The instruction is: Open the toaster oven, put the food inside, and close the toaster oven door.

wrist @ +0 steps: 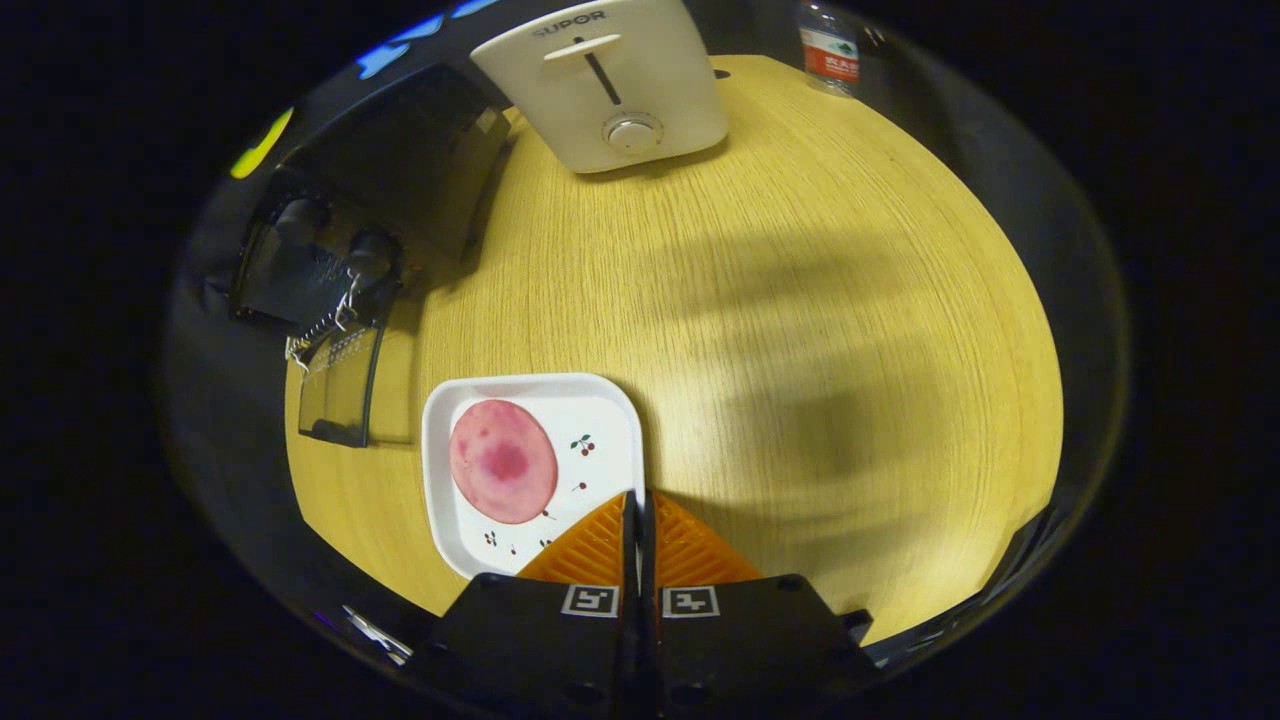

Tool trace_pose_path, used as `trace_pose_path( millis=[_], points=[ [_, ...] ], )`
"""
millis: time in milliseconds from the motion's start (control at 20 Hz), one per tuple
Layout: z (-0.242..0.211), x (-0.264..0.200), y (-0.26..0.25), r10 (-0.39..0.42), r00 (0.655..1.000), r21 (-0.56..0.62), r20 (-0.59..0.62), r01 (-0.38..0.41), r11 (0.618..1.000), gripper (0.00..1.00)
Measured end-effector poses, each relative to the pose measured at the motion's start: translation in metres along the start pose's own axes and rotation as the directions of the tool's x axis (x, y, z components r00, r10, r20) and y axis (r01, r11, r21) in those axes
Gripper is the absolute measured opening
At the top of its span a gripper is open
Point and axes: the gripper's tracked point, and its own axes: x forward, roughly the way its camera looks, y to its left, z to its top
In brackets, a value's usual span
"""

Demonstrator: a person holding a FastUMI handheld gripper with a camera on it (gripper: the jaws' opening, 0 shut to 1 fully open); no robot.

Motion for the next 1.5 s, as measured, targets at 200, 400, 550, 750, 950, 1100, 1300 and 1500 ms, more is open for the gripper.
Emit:
trace_pose_path(
  millis=[200,400,550,750,950,1100,1300,1500],
  points=[
    [-0.015,-0.007,0.013,0.110,0.993,0.152,0.046,-0.116,0.982,0.02],
    [-0.015,-0.015,0.024,0.179,0.977,0.229,0.111,-0.201,0.953,0.02],
    [-0.015,-0.025,0.032,0.227,0.961,0.278,0.158,-0.264,0.924,0.02],
    [-0.011,-0.039,0.041,0.282,0.932,0.324,0.227,-0.345,0.881,0.02],
    [-0.024,-0.073,0.059,0.305,0.911,0.322,0.277,-0.388,0.864,0.02],
    [-0.031,-0.091,0.081,0.337,0.891,0.309,0.305,-0.427,0.850,0.02],
    [-0.041,-0.107,0.113,0.369,0.868,0.285,0.332,-0.465,0.838,0.02],
    [-0.045,-0.117,0.146,0.399,0.848,0.274,0.348,-0.499,0.822,0.02]
  ],
)
